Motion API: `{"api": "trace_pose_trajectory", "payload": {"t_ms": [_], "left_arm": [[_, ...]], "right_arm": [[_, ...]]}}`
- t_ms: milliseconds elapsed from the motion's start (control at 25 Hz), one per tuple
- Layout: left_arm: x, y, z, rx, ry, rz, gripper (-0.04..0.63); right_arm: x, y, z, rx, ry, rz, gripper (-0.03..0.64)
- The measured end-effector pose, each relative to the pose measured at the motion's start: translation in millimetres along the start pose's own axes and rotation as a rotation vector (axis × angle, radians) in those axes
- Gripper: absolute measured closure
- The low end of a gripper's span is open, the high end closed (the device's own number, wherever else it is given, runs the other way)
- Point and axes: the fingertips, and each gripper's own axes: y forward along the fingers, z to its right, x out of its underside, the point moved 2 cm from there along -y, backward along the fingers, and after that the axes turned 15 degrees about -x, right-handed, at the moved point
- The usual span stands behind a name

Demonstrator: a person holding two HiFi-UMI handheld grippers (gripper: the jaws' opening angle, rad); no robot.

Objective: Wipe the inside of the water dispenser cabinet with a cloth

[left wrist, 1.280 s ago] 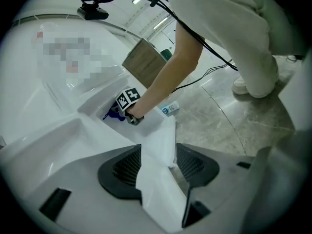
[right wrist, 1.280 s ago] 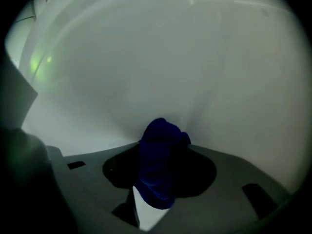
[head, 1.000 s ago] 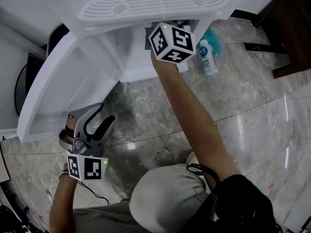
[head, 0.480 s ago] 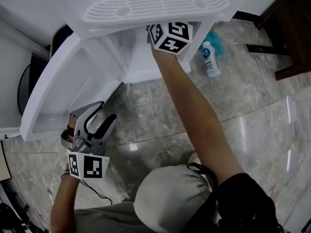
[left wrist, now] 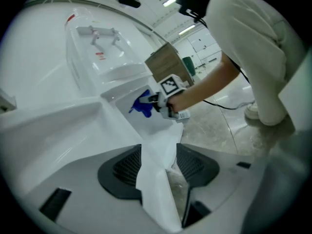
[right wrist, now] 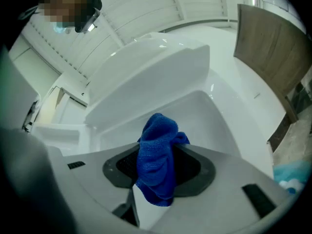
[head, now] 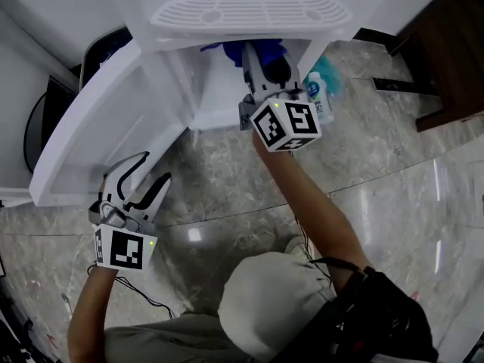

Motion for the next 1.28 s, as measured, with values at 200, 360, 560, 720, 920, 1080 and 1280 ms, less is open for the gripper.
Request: {"api": "trace_pose_trajectory", "payload": {"t_ms": [200, 360, 560, 720, 920, 1080, 1280], "left_arm": [[4, 1, -38, -0.107, -0.231, -0.037, 0.362], [6, 0, -60, -0.126, -0.332, -0.03, 0.362], [13, -11, -61, -0.15, -0.436, -0.034, 0.364], [19, -13, -59, -0.159, -0.458, -0.026, 0.364], [8, -16, -54, -0.147, -0.432, 0.027, 0.364], [12, -19, -51, -0.138, -0.423, 0.023, 0.364], [12, -20, -49, -0.13, -0.426, 0.014, 0.364]], "right_arm": [[-2, -25, -53, -0.132, 0.007, -0.099, 0.468], [-9, -34, -93, -0.218, 0.041, -0.15, 0.468], [1, -40, -146, -0.39, 0.033, -0.287, 0.468], [19, -47, -188, -0.546, -0.005, -0.372, 0.466], [32, -49, -202, -0.601, 0.009, -0.418, 0.463], [38, -51, -206, -0.626, -0.005, -0.459, 0.458], [43, -53, -206, -0.627, 0.024, -0.472, 0.457]]}}
